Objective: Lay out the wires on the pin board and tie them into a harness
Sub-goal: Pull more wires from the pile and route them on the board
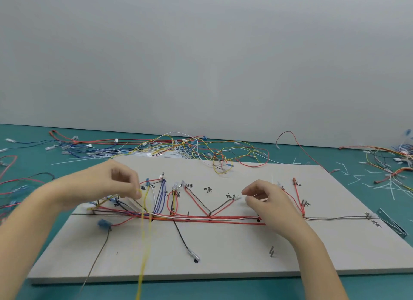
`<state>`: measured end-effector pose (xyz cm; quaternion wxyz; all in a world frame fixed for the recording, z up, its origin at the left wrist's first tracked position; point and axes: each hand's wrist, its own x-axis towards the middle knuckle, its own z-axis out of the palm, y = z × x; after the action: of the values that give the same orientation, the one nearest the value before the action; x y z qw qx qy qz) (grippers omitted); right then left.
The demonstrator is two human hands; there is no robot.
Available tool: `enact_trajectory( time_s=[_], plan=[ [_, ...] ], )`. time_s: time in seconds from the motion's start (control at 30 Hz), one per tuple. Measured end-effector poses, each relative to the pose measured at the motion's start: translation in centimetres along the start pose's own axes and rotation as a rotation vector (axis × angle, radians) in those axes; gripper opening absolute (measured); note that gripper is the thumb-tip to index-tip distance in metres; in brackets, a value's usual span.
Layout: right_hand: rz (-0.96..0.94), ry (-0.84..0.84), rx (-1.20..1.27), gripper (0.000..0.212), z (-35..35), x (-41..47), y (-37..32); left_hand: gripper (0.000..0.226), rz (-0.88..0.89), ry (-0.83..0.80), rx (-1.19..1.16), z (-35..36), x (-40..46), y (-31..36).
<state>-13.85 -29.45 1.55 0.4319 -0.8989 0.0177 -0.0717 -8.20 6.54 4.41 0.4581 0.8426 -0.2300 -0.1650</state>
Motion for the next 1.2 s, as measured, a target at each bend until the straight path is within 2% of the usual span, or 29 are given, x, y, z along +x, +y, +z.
enact_trajectory(
  time_s=[0.03,0.1,0.2,0.27,0.33,0.43,0.53,0.6,0.7,0.83,0.93,1.03,1.2],
  plan=[
    [-0.029,0.025,0.052,0.017,0.2,0.0,-0.4,0.023,-0.007,0.064,-0.042,1.0,0.4,0.8],
    [-0.087,0.052,0.171,0.014,0.7,-0.3,-1.5,0.025,-0.054,0.204,-0.149,2.7,1.4,1.5],
    [-0.131,-0.032,0.390,0.012,1.8,-0.7,-3.1,0.025,-0.137,0.366,-0.227,4.2,2.4,1.6],
    [-0.117,-0.174,0.498,0.015,2.6,-1.1,-3.7,0.024,-0.143,0.398,-0.221,4.7,2.7,1.6],
    [-0.092,-0.302,0.479,0.018,3.2,-1.5,-3.9,0.028,-0.134,0.416,-0.222,4.9,3.0,1.7],
    [-0.083,-0.399,0.437,0.029,4.0,-1.9,-4.2,0.035,-0.165,0.449,-0.258,4.9,3.2,1.7],
    [-0.031,-0.530,0.618,0.045,4.3,-2.1,-4.9,0.036,-0.192,0.459,-0.243,5.0,3.2,1.6],
    [-0.035,-0.638,0.706,0.039,4.2,-2.3,-5.2,0.037,-0.217,0.505,-0.225,5.2,3.2,1.6],
    [-0.109,-0.700,0.662,0.017,4.0,-2.7,-4.9,0.038,-0.246,0.571,-0.207,5.3,3.4,1.3],
    [-0.086,-0.679,0.776,0.012,3.3,-2.3,-4.6,0.029,-0.208,0.549,-0.195,5.2,3.4,1.2],
    [0.018,-0.532,0.970,0.018,2.4,-1.5,-4.3,0.011,-0.054,0.489,-0.073,4.7,3.0,1.3],
    [0.149,-0.358,1.107,0.031,1.4,-0.8,-3.5,0.022,0.047,0.400,0.013,4.4,2.5,1.4],
    [0.246,-0.228,1.228,0.027,0.3,-0.5,-2.8,0.019,0.119,0.305,-0.030,4.7,2.0,2.4]
  ],
)
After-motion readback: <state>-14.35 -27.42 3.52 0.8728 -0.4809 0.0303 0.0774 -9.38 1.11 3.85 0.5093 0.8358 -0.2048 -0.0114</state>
